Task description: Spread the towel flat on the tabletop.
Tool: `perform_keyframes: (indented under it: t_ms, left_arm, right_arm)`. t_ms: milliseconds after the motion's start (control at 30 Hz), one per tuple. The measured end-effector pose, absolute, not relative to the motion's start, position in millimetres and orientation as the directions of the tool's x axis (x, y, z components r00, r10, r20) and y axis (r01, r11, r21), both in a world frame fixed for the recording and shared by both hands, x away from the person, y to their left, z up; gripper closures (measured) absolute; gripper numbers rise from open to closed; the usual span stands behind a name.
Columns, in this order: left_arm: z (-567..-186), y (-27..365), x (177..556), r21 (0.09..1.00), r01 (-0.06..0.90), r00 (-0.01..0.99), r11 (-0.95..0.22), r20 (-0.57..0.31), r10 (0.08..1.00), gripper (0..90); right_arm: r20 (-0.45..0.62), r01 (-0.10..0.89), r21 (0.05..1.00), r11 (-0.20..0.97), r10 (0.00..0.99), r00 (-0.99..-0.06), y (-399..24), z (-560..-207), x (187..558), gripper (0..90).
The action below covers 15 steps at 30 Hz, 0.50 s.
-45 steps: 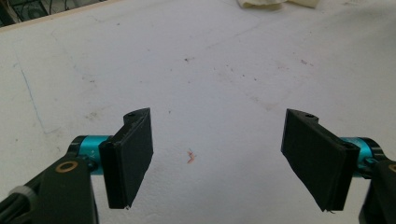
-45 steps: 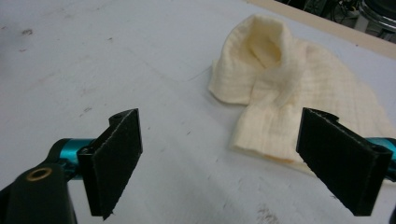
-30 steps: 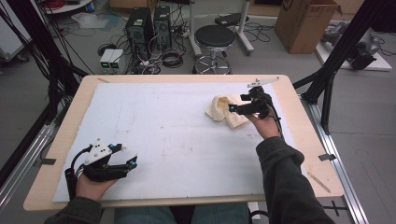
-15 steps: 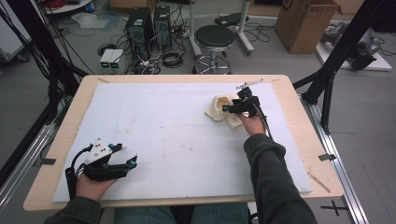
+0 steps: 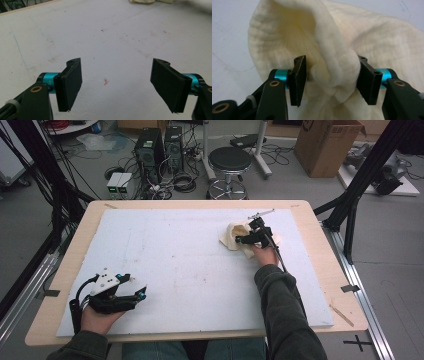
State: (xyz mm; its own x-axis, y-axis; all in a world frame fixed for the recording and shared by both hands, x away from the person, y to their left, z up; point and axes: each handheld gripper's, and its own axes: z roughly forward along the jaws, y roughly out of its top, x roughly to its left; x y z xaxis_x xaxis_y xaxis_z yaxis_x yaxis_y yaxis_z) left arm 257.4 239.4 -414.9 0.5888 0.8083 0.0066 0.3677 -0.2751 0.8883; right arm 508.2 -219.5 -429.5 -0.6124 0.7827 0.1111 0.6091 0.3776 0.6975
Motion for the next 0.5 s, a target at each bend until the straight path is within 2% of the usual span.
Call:
perform_keyframes:
  t_ms: [100,200,300,500]
  left_arm:
    - [-415.0,238.6,257.8,0.888,0.369,0.589,-0.276,0.006,0.808,25.8]
    - [-414.8,238.0,258.1,0.886,0.367,0.594,-0.282,0.010,0.804,25.8]
    - [-415.3,237.3,258.3,0.887,0.365,0.593,-0.284,0.014,0.805,25.8]
    - [-415.4,237.7,258.5,0.886,0.367,0.593,-0.284,0.012,0.805,25.9]
  right_arm:
    - [0.085,0.604,0.686,0.406,0.780,-0.620,-215.7,-429.7,506.6,39.0]
    - [0.022,0.586,0.672,0.453,0.779,-0.627,-207.6,-431.7,504.0,39.9]
    - [-0.095,0.555,0.652,0.517,0.781,-0.617,-199.2,-432.5,500.6,50.6]
    - [-0.125,0.555,0.650,0.519,0.793,-0.596,-200.4,-431.4,500.9,73.4]
